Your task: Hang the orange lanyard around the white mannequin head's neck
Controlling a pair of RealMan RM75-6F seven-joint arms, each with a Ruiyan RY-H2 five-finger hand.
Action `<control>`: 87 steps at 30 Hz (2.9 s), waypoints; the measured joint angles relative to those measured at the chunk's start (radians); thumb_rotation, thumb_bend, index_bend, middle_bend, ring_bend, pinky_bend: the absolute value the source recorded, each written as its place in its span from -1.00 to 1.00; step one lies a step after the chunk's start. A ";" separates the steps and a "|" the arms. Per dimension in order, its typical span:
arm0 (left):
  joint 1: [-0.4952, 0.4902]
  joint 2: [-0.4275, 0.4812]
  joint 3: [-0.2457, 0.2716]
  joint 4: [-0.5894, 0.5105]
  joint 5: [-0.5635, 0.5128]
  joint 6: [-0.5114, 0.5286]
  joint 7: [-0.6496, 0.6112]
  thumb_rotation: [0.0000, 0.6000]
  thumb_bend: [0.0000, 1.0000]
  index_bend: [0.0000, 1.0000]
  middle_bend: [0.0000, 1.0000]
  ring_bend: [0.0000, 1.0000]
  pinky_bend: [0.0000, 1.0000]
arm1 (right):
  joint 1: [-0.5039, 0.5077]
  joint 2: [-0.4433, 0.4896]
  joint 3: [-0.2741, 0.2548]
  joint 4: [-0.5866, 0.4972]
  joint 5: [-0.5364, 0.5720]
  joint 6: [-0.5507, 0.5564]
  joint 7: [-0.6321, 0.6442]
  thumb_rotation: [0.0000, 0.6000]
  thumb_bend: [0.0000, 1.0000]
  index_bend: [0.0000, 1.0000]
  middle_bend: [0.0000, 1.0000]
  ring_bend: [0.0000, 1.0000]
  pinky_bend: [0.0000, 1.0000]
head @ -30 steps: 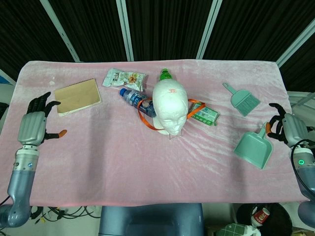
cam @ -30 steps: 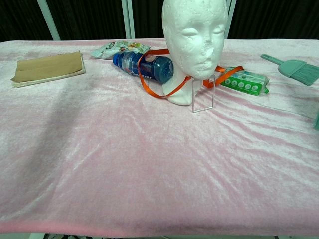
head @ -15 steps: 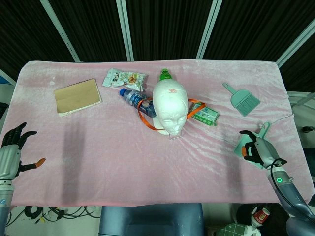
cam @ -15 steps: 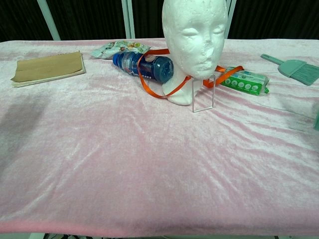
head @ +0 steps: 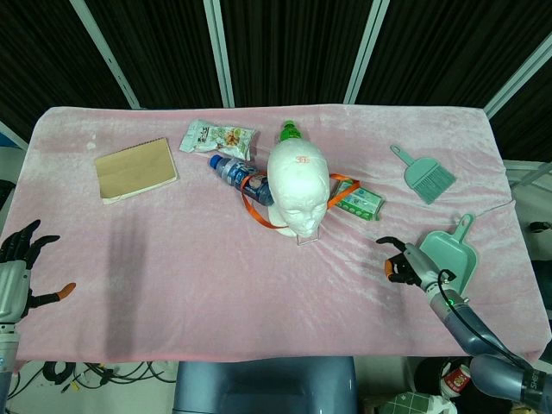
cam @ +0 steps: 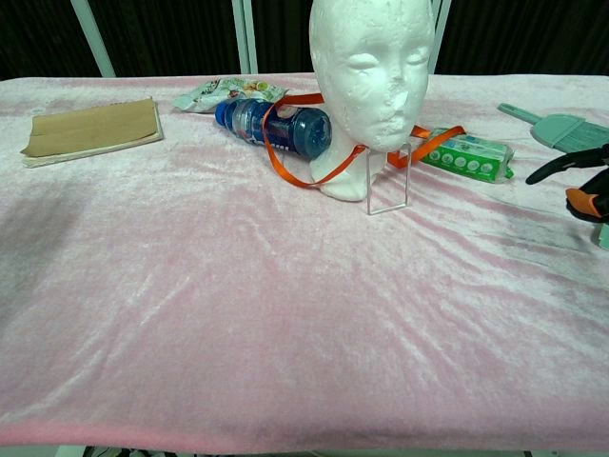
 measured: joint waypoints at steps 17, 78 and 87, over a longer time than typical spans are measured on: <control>0.021 -0.007 -0.038 -0.003 -0.008 -0.010 0.006 1.00 -0.91 -0.53 -0.96 -1.00 -1.00 | 0.166 -0.122 0.029 0.142 0.149 -0.134 0.013 1.00 0.35 -0.55 0.60 0.74 0.64; 0.060 -0.032 -0.121 -0.002 -0.033 -0.023 0.015 1.00 -0.86 -0.51 -0.96 -1.00 -1.00 | 0.353 -0.216 -0.016 0.155 0.311 -0.193 -0.017 1.00 0.40 0.32 0.62 0.76 0.65; 0.062 -0.035 -0.126 0.000 -0.032 -0.023 0.014 1.00 -0.86 -0.50 -0.96 -1.00 -1.00 | 0.328 -0.124 -0.025 0.050 0.286 -0.199 -0.016 1.00 0.40 0.33 0.64 0.78 0.67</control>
